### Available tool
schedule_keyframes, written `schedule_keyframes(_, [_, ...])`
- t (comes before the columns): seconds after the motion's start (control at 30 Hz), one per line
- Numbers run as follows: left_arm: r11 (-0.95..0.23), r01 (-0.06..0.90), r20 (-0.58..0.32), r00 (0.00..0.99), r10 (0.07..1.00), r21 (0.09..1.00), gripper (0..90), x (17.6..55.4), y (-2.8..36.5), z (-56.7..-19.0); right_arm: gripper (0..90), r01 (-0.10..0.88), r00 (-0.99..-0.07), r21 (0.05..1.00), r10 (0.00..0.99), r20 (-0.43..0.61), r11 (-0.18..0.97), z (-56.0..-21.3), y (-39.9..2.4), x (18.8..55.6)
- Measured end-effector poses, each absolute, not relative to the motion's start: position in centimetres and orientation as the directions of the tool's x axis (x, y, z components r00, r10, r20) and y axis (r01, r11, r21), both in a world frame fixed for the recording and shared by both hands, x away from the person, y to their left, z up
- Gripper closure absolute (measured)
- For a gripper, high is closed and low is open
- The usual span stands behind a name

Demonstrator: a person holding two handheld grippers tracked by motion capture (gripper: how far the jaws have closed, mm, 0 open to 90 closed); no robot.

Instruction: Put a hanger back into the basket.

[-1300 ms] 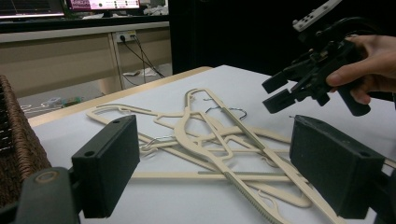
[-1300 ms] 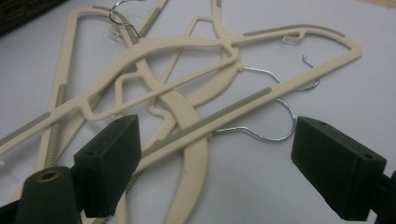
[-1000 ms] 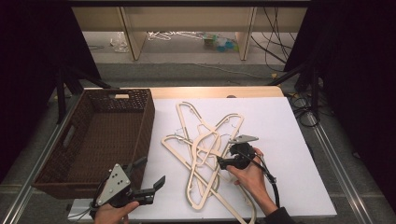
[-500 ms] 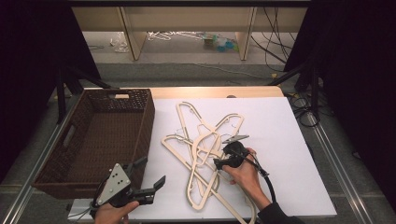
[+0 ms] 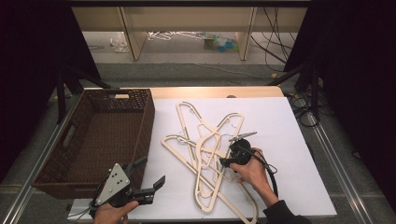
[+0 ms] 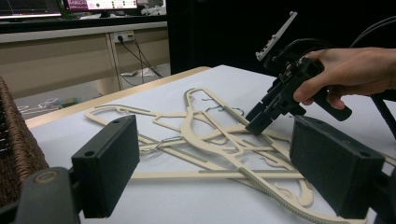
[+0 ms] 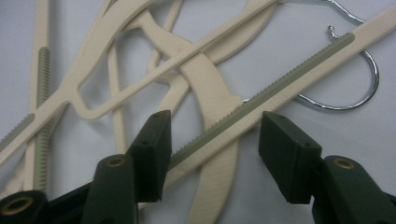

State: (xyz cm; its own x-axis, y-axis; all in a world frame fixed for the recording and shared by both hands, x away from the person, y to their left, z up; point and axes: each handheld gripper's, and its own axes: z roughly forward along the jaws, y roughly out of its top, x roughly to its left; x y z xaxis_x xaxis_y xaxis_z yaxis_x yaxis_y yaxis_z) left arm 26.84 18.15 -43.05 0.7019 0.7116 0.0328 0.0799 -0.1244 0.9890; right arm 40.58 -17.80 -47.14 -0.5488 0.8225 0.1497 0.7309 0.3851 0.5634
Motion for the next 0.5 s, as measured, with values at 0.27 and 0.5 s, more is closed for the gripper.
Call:
schedule_keyframes(0.27, [-0.126, 0.083, 0.031, 0.704, 0.709, 0.989, 15.9, 26.8, 18.1, -43.1, 50.3, 0.756, -0.545, 0.524, 0.82, 0.173, 0.392, -46.9, -19.2, 40.4])
schedule_keyframes(0.5, [-0.125, 0.084, 0.03, 0.705, 0.709, 0.989, 15.9, 26.8, 18.1, -43.1, 57.0, 0.786, -0.534, 0.478, 0.821, 0.204, 0.393, -46.5, -21.4, 40.1])
